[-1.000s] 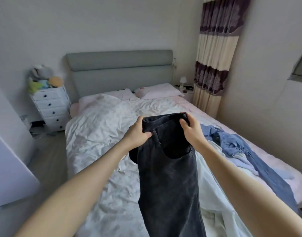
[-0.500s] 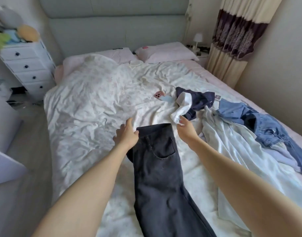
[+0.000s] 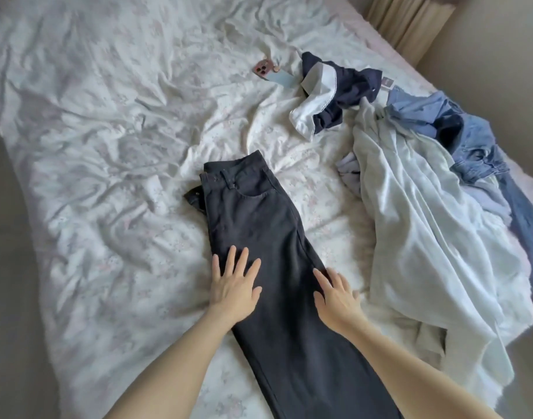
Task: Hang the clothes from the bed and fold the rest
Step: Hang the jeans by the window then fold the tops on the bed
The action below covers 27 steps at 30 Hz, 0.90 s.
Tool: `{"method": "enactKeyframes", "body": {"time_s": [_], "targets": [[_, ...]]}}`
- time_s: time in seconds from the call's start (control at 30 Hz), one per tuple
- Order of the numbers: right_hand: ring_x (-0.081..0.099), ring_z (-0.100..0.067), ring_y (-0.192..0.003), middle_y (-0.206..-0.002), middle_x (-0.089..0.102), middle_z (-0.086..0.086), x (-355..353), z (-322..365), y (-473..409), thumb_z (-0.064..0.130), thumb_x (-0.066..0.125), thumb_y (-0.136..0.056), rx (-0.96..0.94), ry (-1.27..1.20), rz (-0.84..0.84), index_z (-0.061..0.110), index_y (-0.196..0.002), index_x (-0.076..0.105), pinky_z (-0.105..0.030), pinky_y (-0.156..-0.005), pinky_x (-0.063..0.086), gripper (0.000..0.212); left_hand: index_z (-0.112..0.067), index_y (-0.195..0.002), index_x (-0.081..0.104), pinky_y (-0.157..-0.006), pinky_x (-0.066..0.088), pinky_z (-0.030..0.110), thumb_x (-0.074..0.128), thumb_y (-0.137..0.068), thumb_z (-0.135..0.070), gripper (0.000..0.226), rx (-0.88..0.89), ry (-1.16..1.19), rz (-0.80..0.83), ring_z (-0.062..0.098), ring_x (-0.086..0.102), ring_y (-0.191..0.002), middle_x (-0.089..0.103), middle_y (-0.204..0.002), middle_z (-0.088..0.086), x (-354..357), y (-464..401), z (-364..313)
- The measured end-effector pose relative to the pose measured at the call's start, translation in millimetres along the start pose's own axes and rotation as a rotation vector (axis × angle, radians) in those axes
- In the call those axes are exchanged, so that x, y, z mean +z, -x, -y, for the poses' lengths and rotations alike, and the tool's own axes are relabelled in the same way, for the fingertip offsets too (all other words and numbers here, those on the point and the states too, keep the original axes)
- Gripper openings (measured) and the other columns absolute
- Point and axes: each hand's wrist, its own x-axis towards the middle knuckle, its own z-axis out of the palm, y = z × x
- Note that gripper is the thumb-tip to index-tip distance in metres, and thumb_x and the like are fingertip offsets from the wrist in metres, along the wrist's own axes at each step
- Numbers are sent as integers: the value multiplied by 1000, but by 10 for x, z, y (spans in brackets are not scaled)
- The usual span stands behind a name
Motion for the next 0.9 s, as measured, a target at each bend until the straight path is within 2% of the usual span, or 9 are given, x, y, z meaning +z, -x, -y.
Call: {"method": "enactKeyframes", "body": {"time_s": [0.13, 0.27, 0.37, 0.5, 0.6, 0.67, 0.73, 0.8, 0.9], "targets": [[-1, -26, -143, -157, -9, -1, 563, -199, 360, 45, 28, -97, 26, 113, -34, 39, -146, -4, -47, -109, 22, 59, -30, -149, 1, -104, -26, 53, 22, -95, -52, 62, 53, -141, -66, 37, -20, -140, -12, -157, 7, 464, 298, -101], [12, -19, -141, -155, 7, 4, 885, -577, 727, 47, 27, -97, 184, 43, -160, 39, -147, -3, -42, -104, 28, 59, -33, -148, 0, -103, -29, 54, 23, -93, -53, 63, 96, -212, -92, 41, -17, -139, -8, -157, 10, 726, 571, -235], [8, -17, -141, -155, 6, 6, 1075, -890, 1074, 44, 25, -97, 212, 13, -124, 42, -146, -3, -45, -105, 28, 56, -36, -147, -3, -102, -28, 54, 20, -94, -52, 60, 217, -215, -73, 41, -16, -140, -8, -157, 4, 900, 791, -511], [0, -23, -142, -156, -11, 3, 1416, -1176, 1544, 39, 24, -98, 263, -34, 69, 40, -145, -14, -49, -106, 25, 60, -42, -145, -5, -100, -27, 58, 21, -93, -56, 60, 382, -187, 26, 42, -23, -137, -16, -156, -1, 1149, 1177, -927], [18, -33, -140, -157, -1, -6, 1671, -1340, 1924, 31, 28, -98, 301, -119, 441, 34, -146, -14, -43, -106, 31, 64, -41, -146, 1, -99, -23, 66, 26, -93, -55, 61, 539, -246, 113, 42, -26, -136, -24, -151, -5, 1335, 1536, -1174], [41, -31, -128, -149, 32, -7, 1660, -1345, 2060, 29, 29, -97, 278, -78, 501, 27, -148, 13, -39, -100, 40, 54, -34, -146, 20, -107, -11, 64, 29, -96, -45, 52, 619, -230, 170, 35, -18, -141, -8, -156, -8, 1335, 1684, -1273], [50, -28, -117, -133, 50, -5, 1506, -1251, 2047, 24, 29, -95, 247, -69, 338, 22, -132, 43, -36, -92, 44, 39, -24, -133, 47, -113, 12, 49, 31, -96, -29, 40, 600, -175, 161, 26, 16, -142, 34, -149, -3, 1226, 1716, -1307], [51, -28, -112, -124, 53, -6, 1291, -1095, 1948, 19, 27, -95, 203, -71, 186, 17, -119, 52, -35, -88, 43, 34, -16, -118, 57, -97, 33, 35, 33, -93, -19, 35, 568, -168, 91, 26, 48, -119, 60, -122, 3, 1046, 1663, -1271], [47, -26, -115, -127, 49, -4, 1011, -864, 1743, 20, 29, -96, 73, -49, -5, 16, -125, 49, -36, -91, 41, 35, -19, -100, 66, -79, 42, 31, 55, -84, -25, 20, 492, -216, -123, 21, 60, -93, 67, -96, 1, 777, 1492, -1107]]}}
